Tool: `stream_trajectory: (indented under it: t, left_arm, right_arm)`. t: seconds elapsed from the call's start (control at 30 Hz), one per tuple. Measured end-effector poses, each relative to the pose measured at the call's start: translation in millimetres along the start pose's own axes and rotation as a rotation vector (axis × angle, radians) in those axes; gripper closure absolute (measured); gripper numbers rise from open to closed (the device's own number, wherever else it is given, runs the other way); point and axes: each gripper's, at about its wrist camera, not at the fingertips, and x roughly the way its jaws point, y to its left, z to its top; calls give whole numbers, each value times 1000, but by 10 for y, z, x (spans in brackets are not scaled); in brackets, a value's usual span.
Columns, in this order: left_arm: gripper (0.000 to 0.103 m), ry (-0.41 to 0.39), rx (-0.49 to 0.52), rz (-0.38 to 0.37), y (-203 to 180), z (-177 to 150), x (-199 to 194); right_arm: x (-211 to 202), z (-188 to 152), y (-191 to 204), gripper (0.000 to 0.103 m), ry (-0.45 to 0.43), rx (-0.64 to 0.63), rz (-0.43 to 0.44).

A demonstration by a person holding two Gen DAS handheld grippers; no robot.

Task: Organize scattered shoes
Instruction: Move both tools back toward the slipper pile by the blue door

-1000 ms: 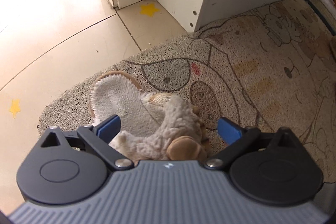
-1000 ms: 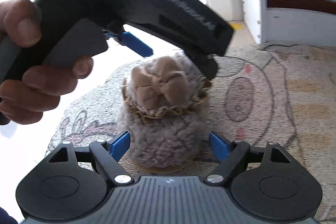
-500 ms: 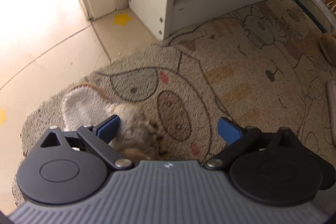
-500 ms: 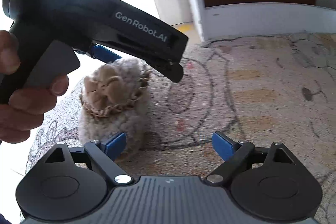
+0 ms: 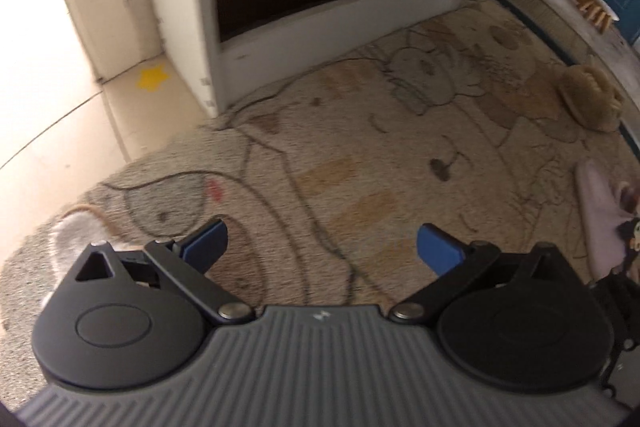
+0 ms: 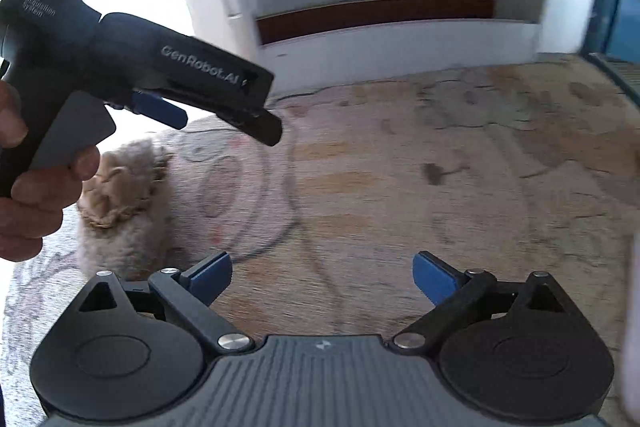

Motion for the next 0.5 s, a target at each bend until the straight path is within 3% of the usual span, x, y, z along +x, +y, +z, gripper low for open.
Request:
stream_trajectory:
  t: [0.2,0.5]
  left_arm:
    - [0,8,16,-61,-190,-63,39]
    - [0,-5,39,-83,-366,-18,11]
  right_arm:
    - [-323,-65,-168,2,4,16,-86]
    - [-623,-137,-269,2,12,-4,-181]
